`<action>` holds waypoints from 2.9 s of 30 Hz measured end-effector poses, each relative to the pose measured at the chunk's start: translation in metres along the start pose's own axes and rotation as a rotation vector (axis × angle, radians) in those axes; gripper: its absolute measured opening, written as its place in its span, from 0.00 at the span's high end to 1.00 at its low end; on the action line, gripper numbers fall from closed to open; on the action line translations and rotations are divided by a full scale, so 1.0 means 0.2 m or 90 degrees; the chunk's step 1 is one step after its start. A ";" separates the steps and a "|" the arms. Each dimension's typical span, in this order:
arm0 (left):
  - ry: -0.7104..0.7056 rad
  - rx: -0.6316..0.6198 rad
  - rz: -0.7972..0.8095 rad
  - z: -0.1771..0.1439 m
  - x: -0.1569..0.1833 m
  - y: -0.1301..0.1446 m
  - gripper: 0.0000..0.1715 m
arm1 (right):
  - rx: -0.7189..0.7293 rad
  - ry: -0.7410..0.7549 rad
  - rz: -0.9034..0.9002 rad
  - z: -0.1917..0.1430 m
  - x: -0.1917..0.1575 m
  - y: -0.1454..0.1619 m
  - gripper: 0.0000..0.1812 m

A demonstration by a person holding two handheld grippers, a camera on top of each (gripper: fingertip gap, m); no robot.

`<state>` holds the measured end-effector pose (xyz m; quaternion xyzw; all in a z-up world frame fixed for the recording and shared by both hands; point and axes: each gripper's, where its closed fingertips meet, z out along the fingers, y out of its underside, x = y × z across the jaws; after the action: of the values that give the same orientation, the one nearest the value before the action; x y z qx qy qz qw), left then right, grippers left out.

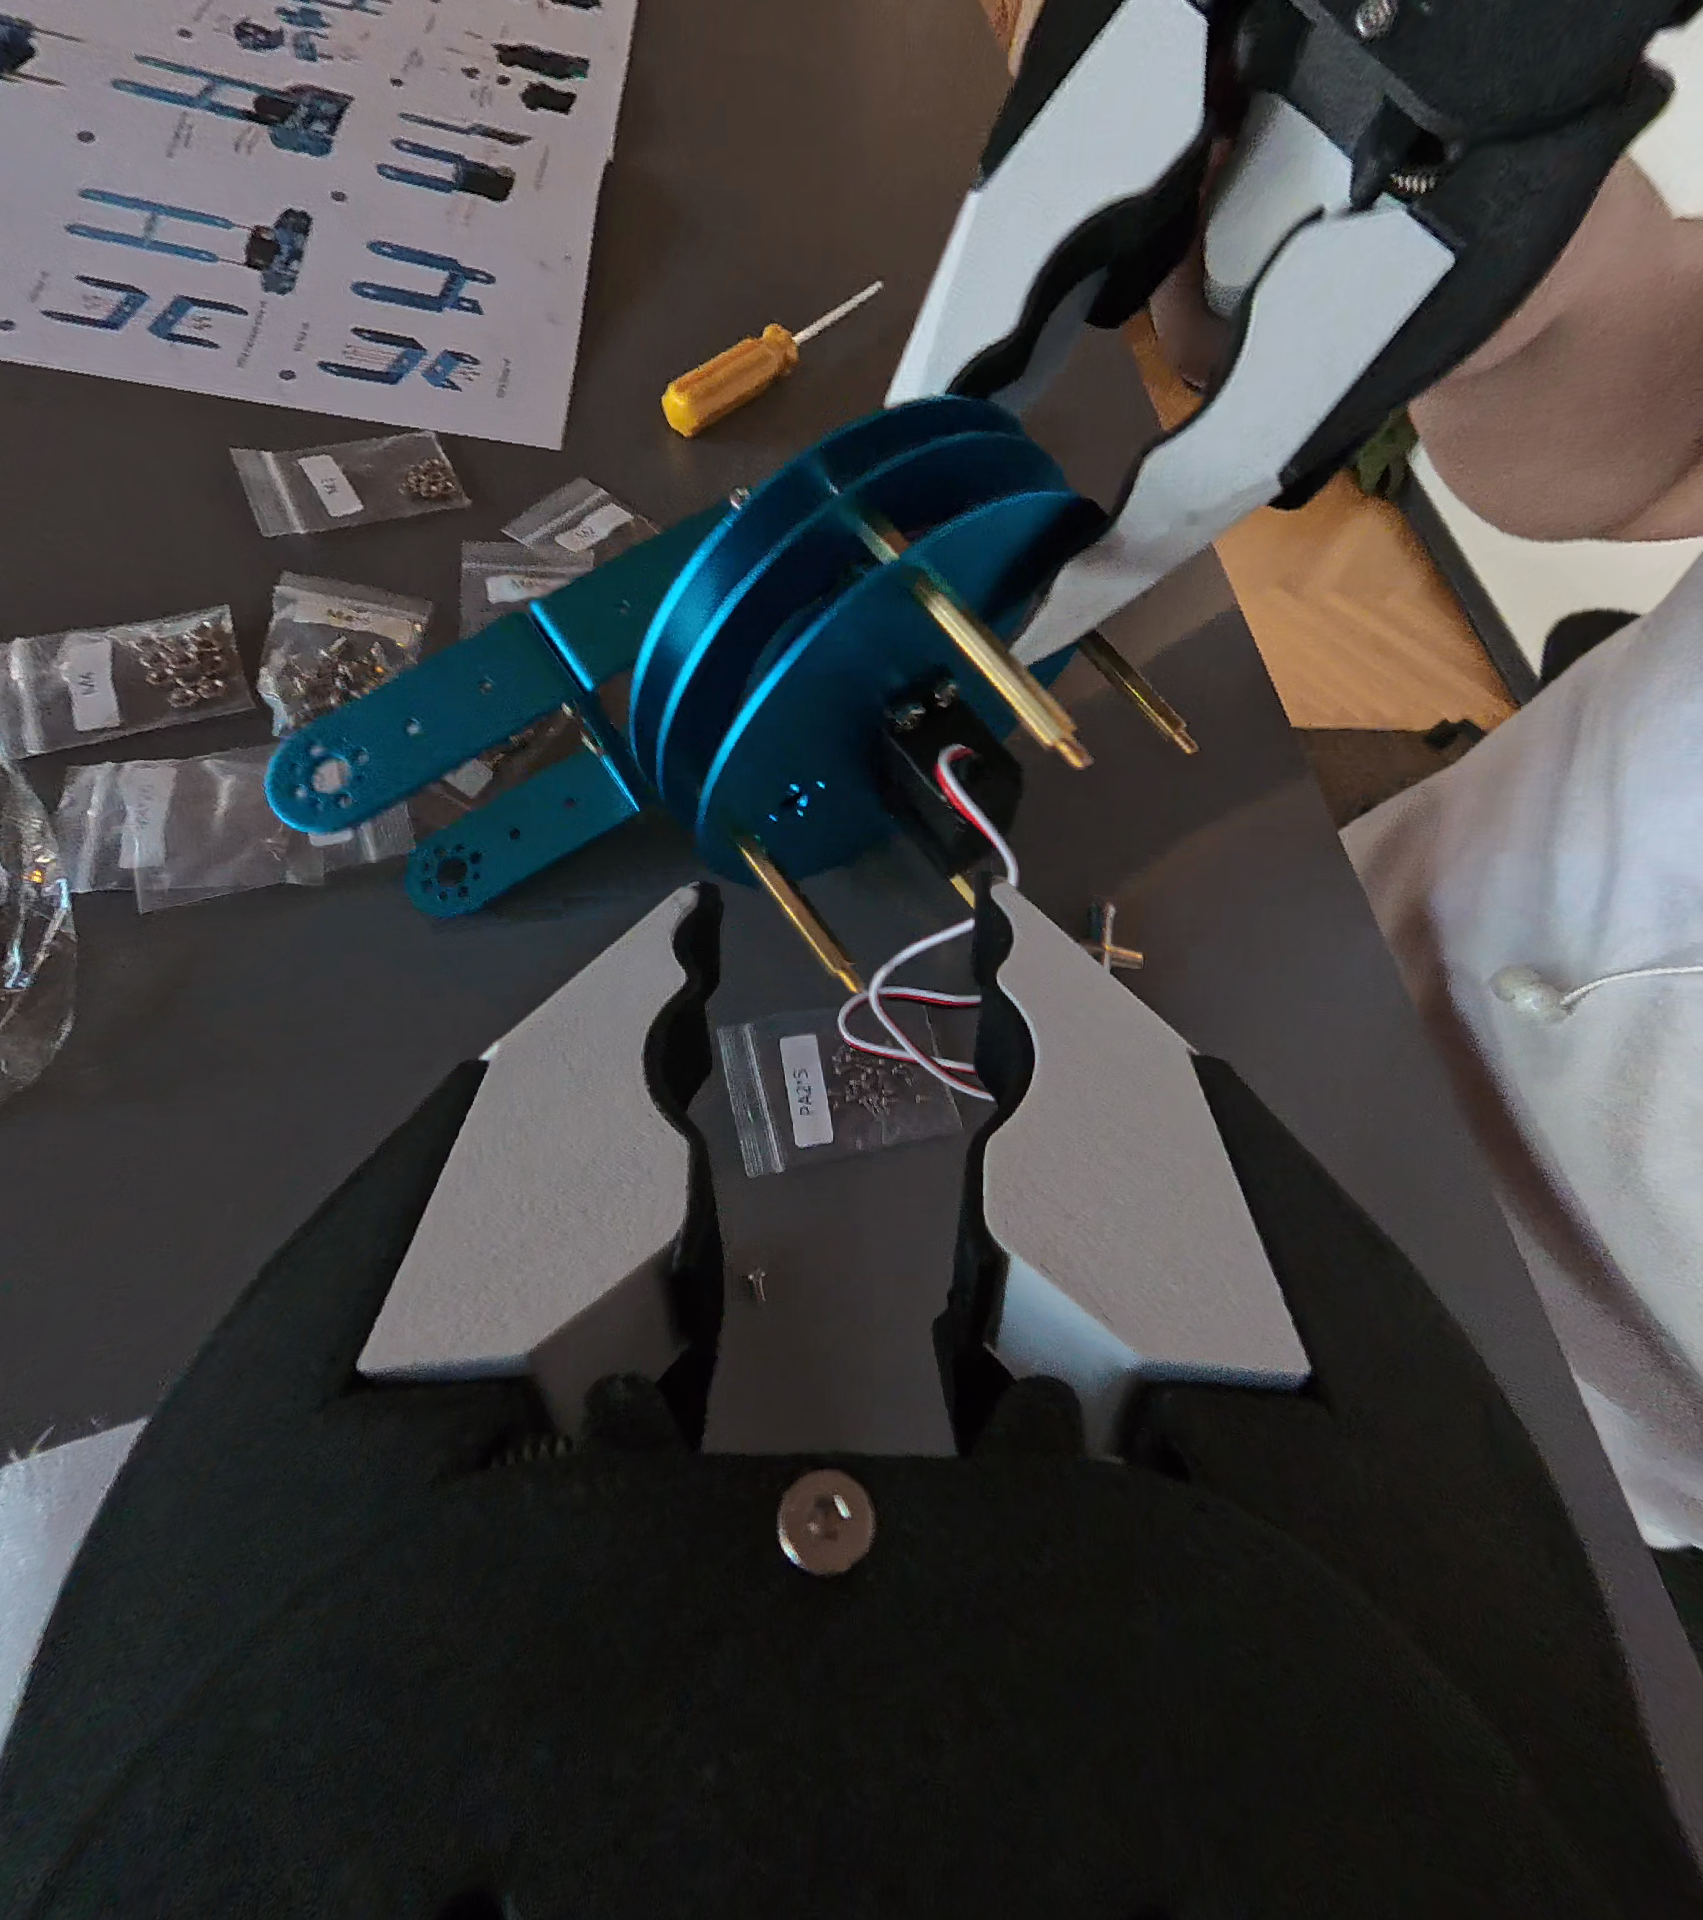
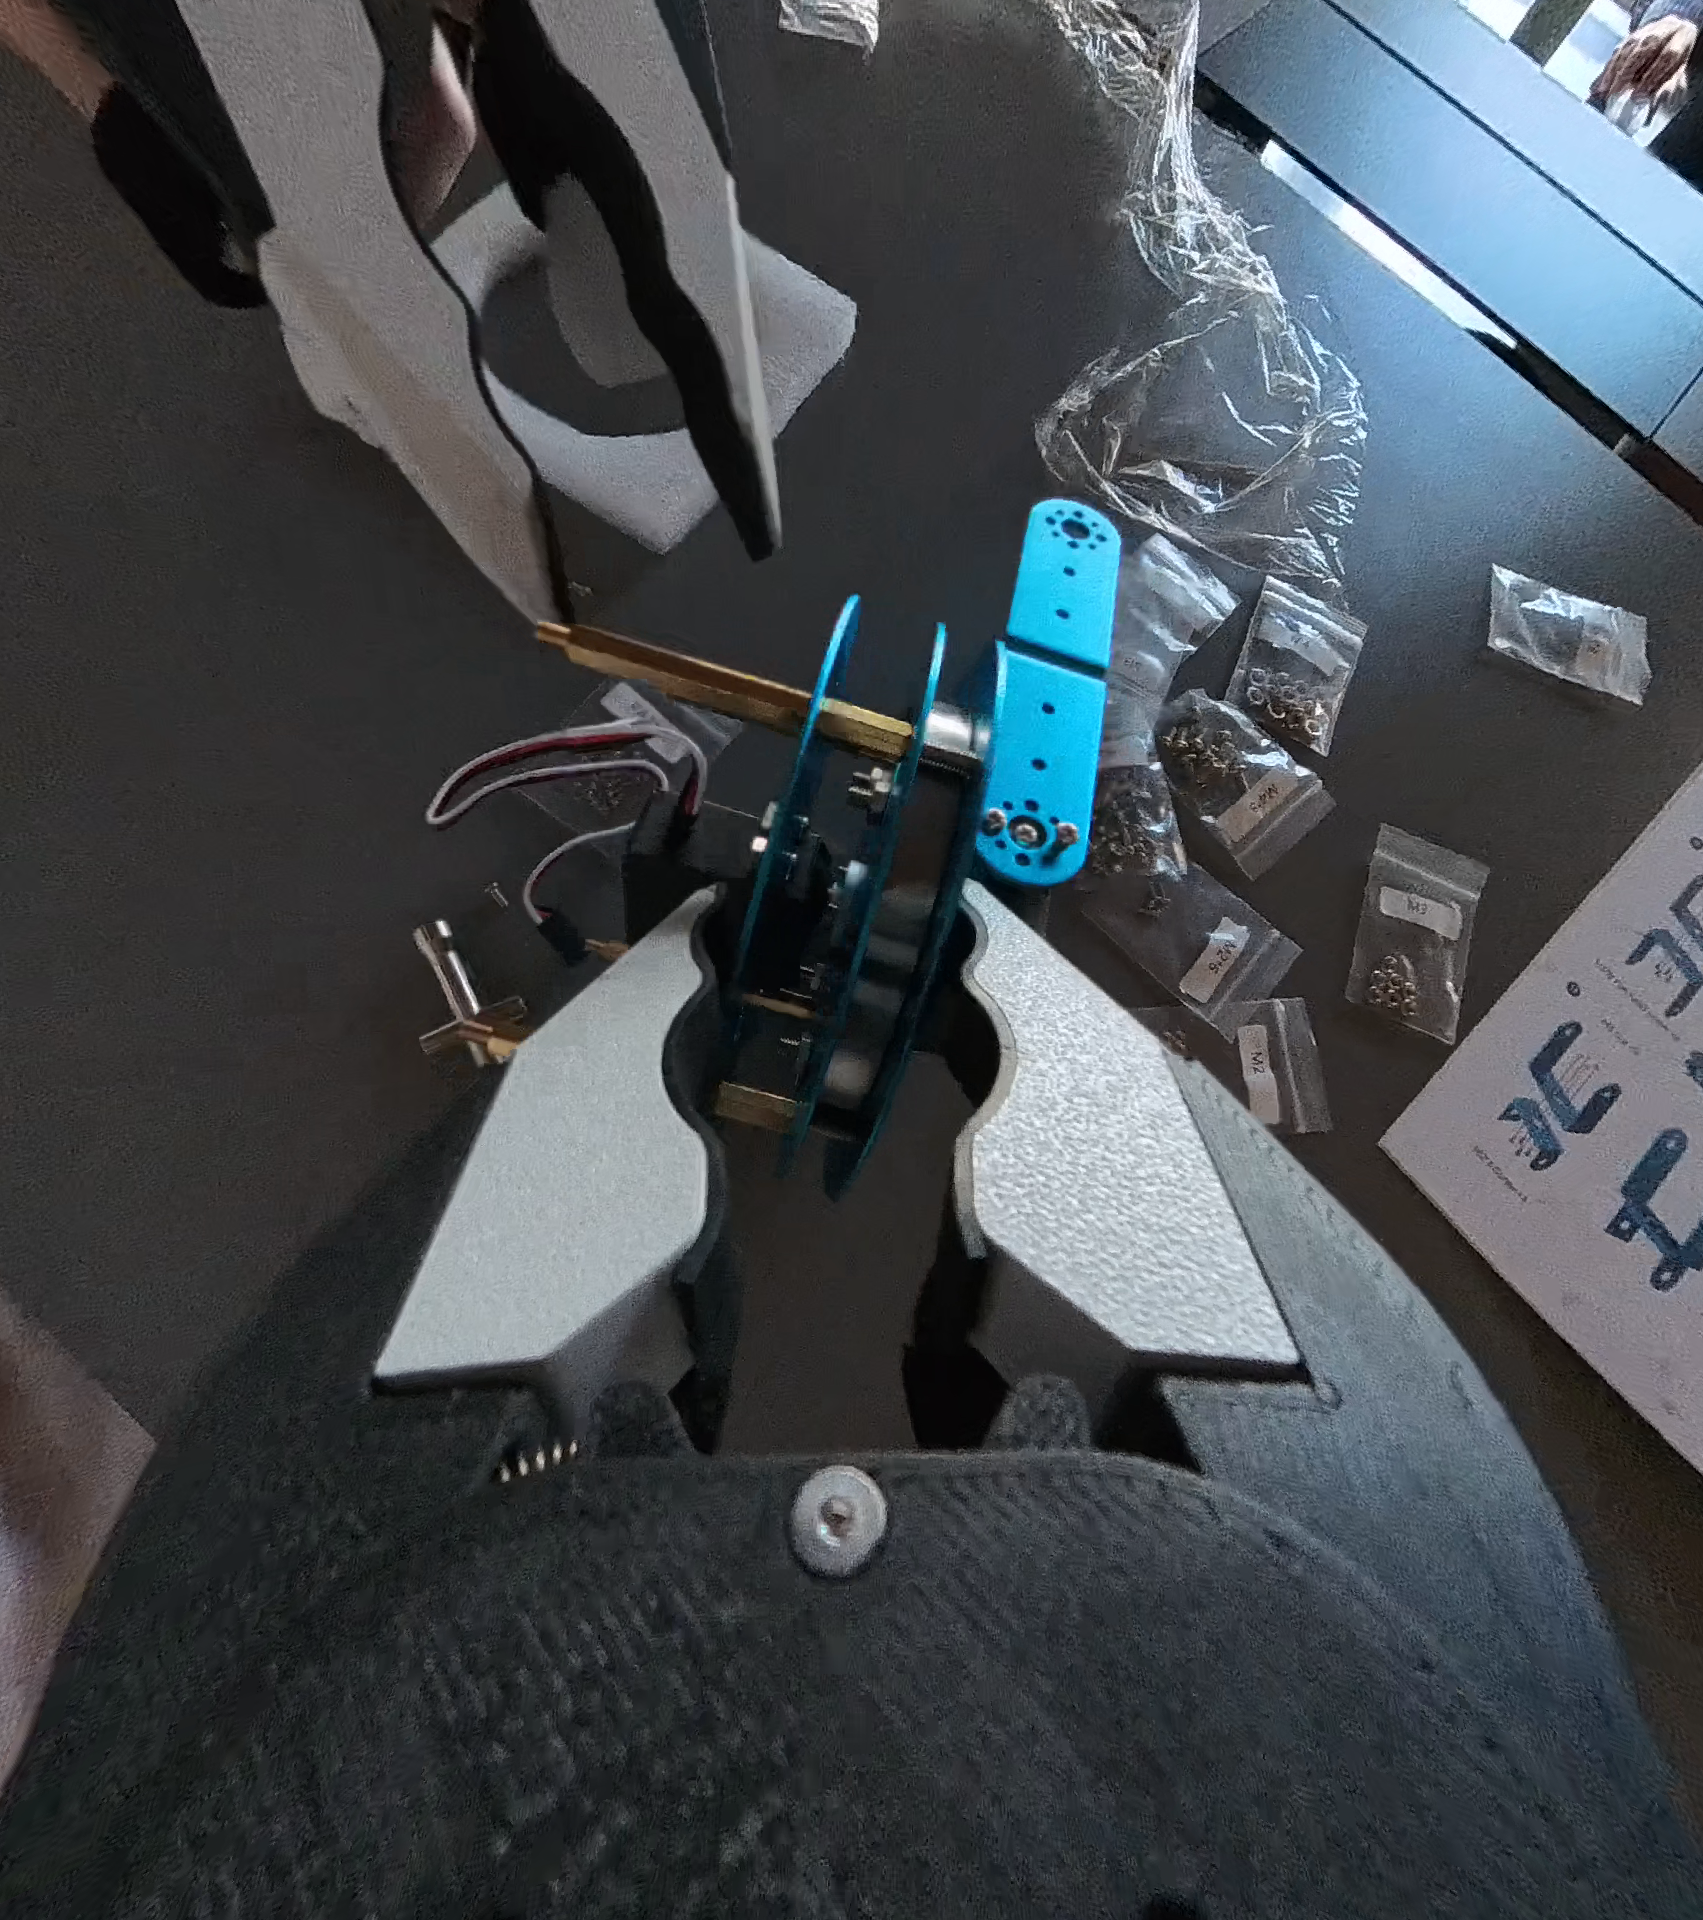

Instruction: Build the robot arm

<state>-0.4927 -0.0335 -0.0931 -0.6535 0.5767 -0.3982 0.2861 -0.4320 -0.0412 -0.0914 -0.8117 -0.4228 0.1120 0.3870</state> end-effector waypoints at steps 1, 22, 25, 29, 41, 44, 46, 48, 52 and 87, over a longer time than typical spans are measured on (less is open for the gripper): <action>-0.005 0.012 -0.007 0.00 0.00 -0.02 0.72 | 0.000 0.000 -0.020 -0.01 0.00 0.01 0.79; -0.066 0.128 -0.041 0.03 0.03 -0.16 0.73 | 0.030 -0.249 -0.229 -0.07 0.00 0.06 0.80; -0.070 0.140 -0.044 -0.02 0.01 -0.16 0.73 | 0.063 -0.258 -0.225 -0.08 0.01 0.08 0.80; -0.075 0.150 -0.057 -0.09 -0.03 -0.16 0.73 | 0.108 -0.260 -0.229 -0.10 0.02 0.09 0.80; -0.148 0.112 -0.081 -0.14 0.01 -0.05 0.69 | 0.179 -0.244 -0.360 -0.14 0.02 0.12 0.80; -0.171 0.117 -0.095 -0.13 0.00 -0.02 0.68 | 0.186 -0.252 -0.376 -0.14 0.03 0.13 0.80; -0.190 0.126 -0.101 -0.13 -0.01 -0.02 0.68 | 0.193 -0.265 -0.387 -0.14 0.04 0.13 0.81; -0.211 0.122 -0.100 -0.13 -0.04 -0.02 0.68 | 0.195 -0.280 -0.397 -0.14 0.04 0.13 0.81; -0.173 0.130 -0.117 -0.06 0.01 -0.03 0.72 | 0.199 -0.302 -0.415 -0.14 0.04 0.13 0.81; -0.143 0.210 -0.072 -0.03 0.08 -0.01 0.79 | 0.169 -0.278 -0.461 -0.12 0.01 0.10 0.80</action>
<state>-0.4965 -0.0489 -0.0844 -0.6695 0.4307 -0.4272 0.4287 -0.4061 -0.0587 -0.0894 -0.5114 -0.7339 0.1917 0.4039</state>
